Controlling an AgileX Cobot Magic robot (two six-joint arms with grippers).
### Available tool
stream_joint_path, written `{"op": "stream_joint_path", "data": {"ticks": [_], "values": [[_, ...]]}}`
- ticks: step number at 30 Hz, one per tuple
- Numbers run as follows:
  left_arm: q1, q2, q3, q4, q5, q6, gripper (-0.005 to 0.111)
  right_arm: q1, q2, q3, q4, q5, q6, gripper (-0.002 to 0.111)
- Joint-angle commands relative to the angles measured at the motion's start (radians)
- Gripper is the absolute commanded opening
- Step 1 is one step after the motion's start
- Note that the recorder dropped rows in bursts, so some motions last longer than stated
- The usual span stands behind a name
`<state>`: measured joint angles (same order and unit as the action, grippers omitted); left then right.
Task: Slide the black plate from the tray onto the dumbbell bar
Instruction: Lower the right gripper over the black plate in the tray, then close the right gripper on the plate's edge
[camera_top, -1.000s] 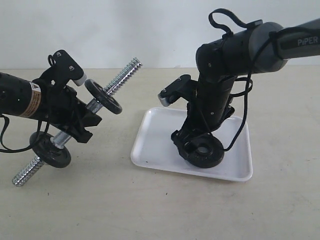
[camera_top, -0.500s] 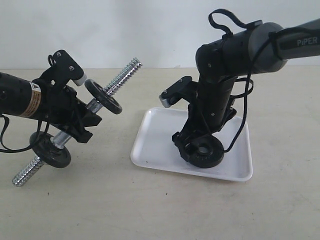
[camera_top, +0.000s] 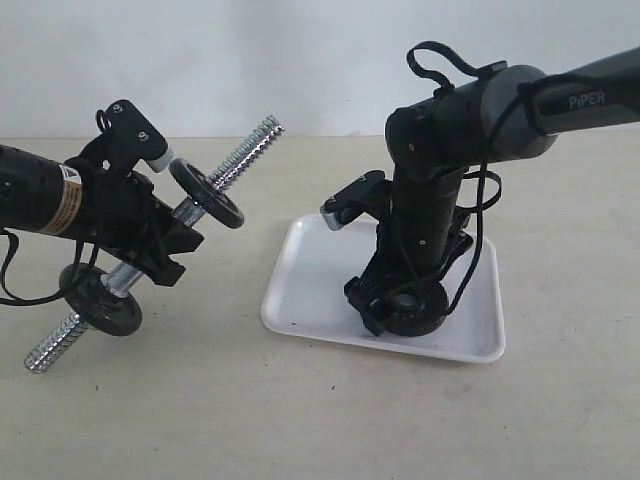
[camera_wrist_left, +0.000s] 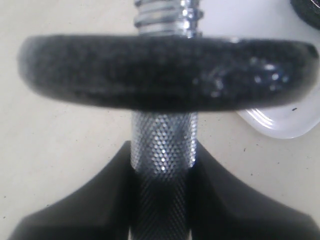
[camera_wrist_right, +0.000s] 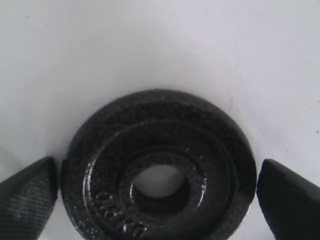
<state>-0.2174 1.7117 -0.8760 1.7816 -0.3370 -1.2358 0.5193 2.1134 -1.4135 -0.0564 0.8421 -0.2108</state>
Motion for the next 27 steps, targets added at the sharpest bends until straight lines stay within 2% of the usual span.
{"op": "stream_joint_path", "data": {"ticks": [1, 27], "values": [[-0.002, -0.059, -0.033, -0.037, -0.033, -0.009, 0.004, 0.001, 0.024, 0.005, -0.006, -0.013, 0.005, 0.104], [-0.002, -0.059, -0.033, -0.037, -0.033, -0.009, 0.004, 0.001, 0.024, 0.005, -0.037, 0.018, 0.066, 0.103]]}}
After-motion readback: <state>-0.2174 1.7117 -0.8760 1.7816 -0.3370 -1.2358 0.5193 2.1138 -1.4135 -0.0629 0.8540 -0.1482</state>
